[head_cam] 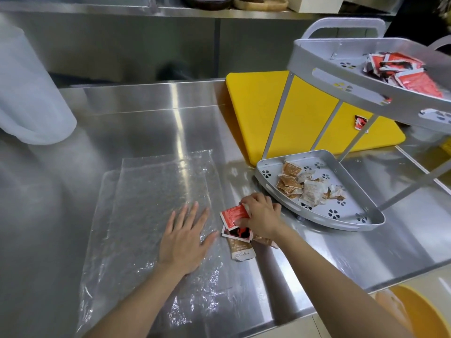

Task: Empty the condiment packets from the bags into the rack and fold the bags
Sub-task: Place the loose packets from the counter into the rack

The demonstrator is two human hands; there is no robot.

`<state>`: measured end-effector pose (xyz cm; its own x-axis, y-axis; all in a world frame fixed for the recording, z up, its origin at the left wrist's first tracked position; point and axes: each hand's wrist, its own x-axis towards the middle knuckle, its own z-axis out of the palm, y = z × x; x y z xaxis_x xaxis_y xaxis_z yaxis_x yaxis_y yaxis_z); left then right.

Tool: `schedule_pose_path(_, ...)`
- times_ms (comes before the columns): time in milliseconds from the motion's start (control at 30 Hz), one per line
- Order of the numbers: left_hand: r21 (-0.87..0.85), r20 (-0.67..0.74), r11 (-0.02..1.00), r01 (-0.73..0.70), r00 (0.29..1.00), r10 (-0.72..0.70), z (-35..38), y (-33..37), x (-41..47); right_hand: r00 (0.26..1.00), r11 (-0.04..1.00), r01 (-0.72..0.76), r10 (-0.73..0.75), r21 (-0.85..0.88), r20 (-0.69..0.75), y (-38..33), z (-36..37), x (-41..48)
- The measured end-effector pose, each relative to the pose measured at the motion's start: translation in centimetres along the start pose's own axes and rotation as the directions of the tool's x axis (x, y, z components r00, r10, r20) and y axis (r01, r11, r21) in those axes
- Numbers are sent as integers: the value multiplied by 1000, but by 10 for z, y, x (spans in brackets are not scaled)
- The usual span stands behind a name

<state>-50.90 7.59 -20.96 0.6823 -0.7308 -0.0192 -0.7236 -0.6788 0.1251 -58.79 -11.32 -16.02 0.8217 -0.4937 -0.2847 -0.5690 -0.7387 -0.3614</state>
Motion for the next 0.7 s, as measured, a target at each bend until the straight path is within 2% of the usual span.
schedule_pose_path(167, -7, -9, 1000, 0, 1000, 0, 0, 0, -1, 995, 974, -22, 43, 226, -89, -6, -5, -2)
schedule_pose_path(200, -11, -14, 1000, 1, 1000, -1, 0, 0, -1, 997, 952, -15, 39, 306, -73, -7, -7, -4)
schedule_pose_path(267, -16, -18, 1000, 2, 1000, -2, 0, 0, -1, 1000, 843, -17, 17, 537, 6, -8, -14, -9)
schedule_pose_path(333, -6, -15, 1000, -1, 1000, 1, 0, 0, -1, 994, 768, -37, -40, 639, 106, -7, -22, -14)
schedule_pose_path(367, -3, -15, 1000, 1, 1000, -1, 1, 0, -1, 984, 804, -46, -64, 592, 164, -5, -24, -16)
schedule_pose_path(433, 0, -18, 1000, 7, 1000, -7, 1, 0, 0, 966, 930, -46, -52, 364, 254, -4, -24, -17)
schedule_pose_path(533, -2, -18, 1000, 4, 1000, -4, 0, 0, -1, 984, 999, -33, 29, 19, 175, -5, -17, -17)
schedule_pose_path(600, -8, -17, 1000, 3, 1000, -3, 0, -1, -1, 996, 999, -37, 40, -37, 84, -6, -9, -16)
schedule_pose_path(700, -3, -12, 1000, 5, 1000, -5, 0, -1, 0, 994, 999, -23, 27, -39, 109, -8, -6, -15)
